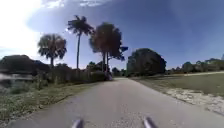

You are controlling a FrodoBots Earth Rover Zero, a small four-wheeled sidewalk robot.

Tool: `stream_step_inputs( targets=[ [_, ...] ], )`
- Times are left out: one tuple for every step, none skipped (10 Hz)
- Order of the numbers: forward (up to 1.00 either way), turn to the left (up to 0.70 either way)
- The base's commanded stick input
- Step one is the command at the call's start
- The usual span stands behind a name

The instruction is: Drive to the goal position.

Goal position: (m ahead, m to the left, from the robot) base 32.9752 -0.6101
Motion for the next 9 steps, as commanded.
stream_step_inputs(
  targets=[
    [0.70, 0.00],
    [0.70, 0.00],
    [0.70, 0.00],
    [0.70, 0.00],
    [0.70, 0.00],
    [0.70, 0.00],
    [0.70, 0.00],
    [0.70, 0.00],
    [0.70, 0.00]
  ],
)
